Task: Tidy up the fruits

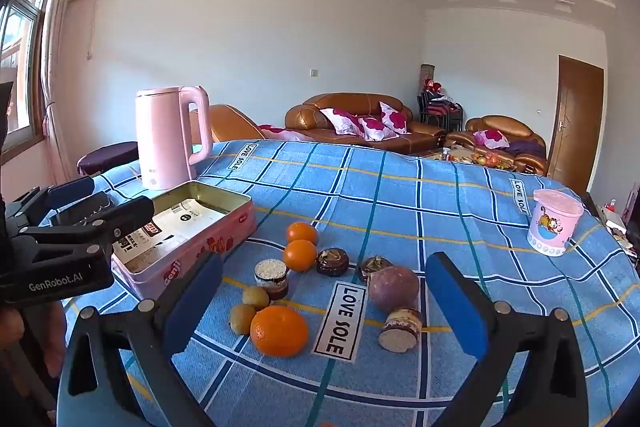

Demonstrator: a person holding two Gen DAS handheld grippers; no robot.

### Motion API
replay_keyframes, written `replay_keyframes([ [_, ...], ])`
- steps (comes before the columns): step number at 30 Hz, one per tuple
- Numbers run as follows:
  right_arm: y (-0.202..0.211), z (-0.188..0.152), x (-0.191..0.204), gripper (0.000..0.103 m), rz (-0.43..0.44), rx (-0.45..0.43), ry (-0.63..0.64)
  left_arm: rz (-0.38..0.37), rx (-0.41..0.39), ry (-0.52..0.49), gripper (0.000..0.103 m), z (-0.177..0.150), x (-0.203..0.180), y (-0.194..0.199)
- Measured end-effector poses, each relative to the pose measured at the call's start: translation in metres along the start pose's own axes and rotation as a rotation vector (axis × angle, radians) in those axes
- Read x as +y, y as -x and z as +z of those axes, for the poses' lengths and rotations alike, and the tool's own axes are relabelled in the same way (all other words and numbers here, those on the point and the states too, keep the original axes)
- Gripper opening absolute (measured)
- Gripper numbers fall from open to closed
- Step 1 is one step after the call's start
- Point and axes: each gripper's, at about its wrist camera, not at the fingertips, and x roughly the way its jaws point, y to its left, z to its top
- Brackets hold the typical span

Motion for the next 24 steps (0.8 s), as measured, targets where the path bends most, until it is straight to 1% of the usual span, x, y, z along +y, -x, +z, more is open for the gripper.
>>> replay_keyframes([
  [24, -0.0008, -0.0016, -0.0008, 0.102, 0.004, 0.014, -0.007, 0.001, -0.001, -0.002, 0.103, -0.0005, -0.0006, 0.0009],
])
